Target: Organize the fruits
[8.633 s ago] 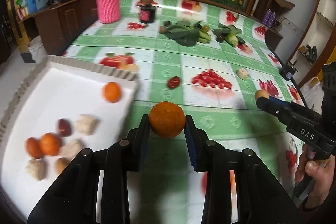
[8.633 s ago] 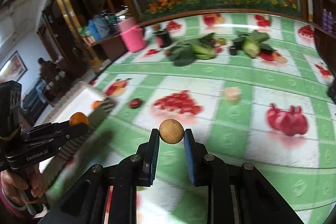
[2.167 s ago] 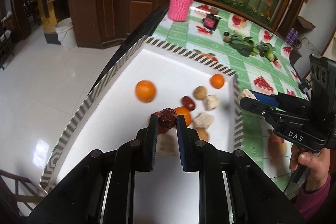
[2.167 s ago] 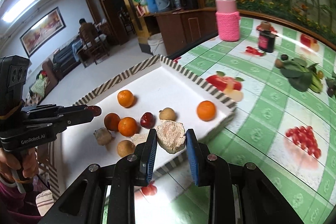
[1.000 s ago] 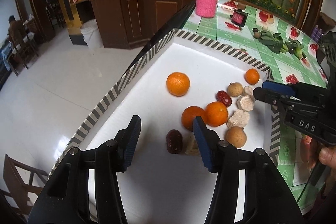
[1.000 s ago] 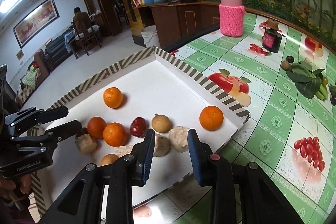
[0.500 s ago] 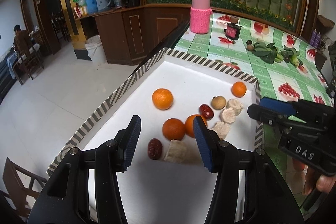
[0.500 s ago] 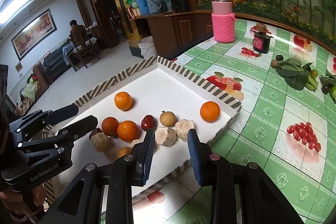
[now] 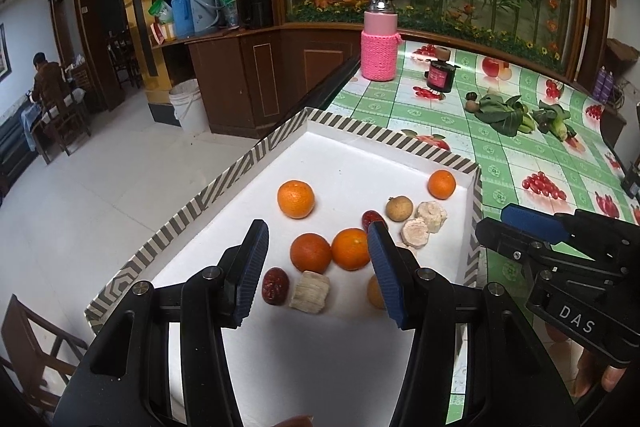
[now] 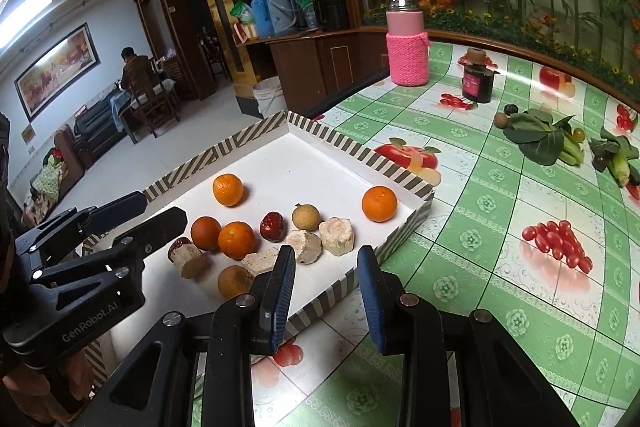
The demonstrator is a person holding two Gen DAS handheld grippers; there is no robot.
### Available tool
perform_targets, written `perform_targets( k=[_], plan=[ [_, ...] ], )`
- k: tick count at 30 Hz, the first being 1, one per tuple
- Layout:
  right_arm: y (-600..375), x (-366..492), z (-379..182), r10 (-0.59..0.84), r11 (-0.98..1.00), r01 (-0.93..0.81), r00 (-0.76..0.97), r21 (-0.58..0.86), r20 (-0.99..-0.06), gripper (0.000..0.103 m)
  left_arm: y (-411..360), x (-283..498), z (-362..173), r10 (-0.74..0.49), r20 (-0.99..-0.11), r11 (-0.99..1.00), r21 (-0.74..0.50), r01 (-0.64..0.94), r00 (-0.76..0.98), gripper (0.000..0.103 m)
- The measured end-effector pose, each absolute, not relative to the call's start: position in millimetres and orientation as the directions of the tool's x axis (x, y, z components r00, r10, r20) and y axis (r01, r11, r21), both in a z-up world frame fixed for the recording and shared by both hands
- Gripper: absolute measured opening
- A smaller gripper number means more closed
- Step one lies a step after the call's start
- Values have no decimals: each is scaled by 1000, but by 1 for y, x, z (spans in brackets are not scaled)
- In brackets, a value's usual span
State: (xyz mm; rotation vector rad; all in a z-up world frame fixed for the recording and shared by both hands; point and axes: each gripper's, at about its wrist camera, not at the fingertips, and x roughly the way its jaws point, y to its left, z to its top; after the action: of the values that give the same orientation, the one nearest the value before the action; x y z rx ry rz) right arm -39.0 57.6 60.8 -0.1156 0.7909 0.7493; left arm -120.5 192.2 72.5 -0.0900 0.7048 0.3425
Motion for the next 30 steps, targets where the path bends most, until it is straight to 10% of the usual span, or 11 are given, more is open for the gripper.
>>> perform_targets(
  k=[30],
  plan=[
    [61, -45, 53, 553, 737, -657, 452, 159, -700, 31, 182, -124, 67, 353, -629, 920, 97, -381, 693, 52]
  ],
)
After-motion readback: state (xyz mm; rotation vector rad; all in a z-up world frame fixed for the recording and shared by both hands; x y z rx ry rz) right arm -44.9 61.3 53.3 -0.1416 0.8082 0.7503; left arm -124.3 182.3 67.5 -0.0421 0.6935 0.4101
